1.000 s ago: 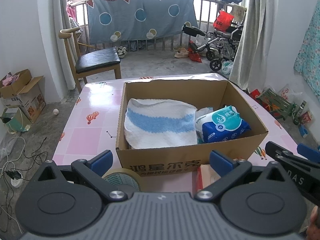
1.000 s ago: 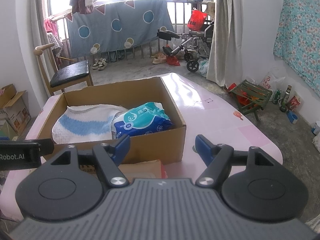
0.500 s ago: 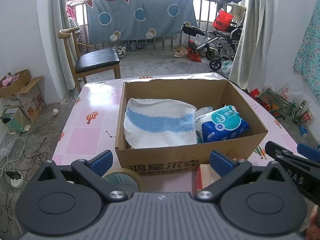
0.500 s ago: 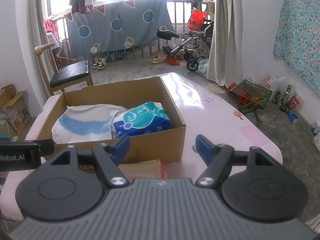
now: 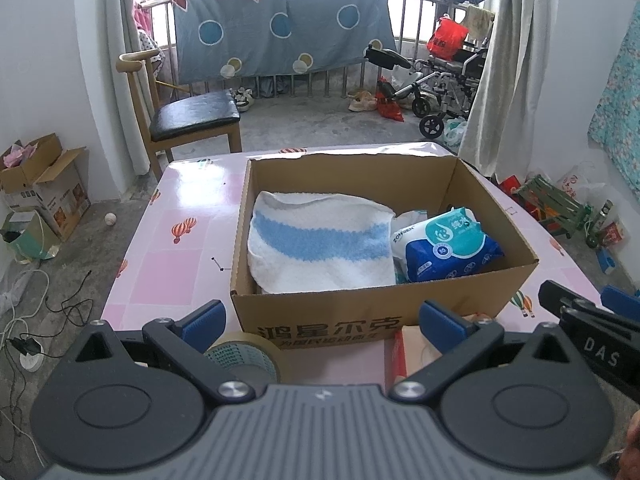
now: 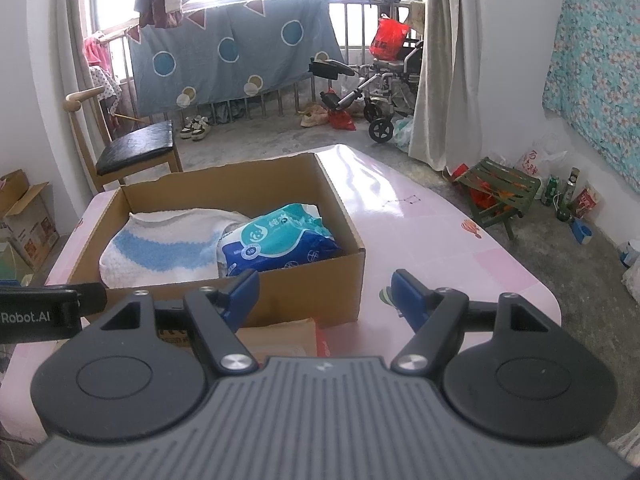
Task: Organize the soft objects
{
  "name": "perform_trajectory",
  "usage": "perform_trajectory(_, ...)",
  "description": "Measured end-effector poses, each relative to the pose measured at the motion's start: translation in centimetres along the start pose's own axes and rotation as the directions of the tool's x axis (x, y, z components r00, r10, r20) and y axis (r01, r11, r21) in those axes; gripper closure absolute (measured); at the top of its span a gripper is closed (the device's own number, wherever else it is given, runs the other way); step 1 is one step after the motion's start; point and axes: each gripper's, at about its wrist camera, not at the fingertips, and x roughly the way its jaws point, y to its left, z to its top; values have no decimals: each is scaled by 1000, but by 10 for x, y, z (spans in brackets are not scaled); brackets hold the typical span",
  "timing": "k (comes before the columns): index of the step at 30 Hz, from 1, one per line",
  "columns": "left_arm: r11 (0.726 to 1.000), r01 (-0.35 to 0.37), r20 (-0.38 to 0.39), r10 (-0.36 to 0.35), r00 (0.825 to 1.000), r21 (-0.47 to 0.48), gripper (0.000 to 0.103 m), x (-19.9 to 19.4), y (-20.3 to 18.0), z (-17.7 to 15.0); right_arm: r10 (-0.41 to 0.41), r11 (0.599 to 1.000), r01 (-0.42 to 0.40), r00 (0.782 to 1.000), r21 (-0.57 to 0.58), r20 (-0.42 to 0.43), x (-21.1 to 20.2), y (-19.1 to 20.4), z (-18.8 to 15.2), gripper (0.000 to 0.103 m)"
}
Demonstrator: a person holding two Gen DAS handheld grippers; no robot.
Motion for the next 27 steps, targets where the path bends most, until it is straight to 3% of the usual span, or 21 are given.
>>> perform_trajectory(27,1000,8,9,-8,1000,18,0,-6,-3,1,7,1000,-7,1000,0,3,-5,-3,2,30)
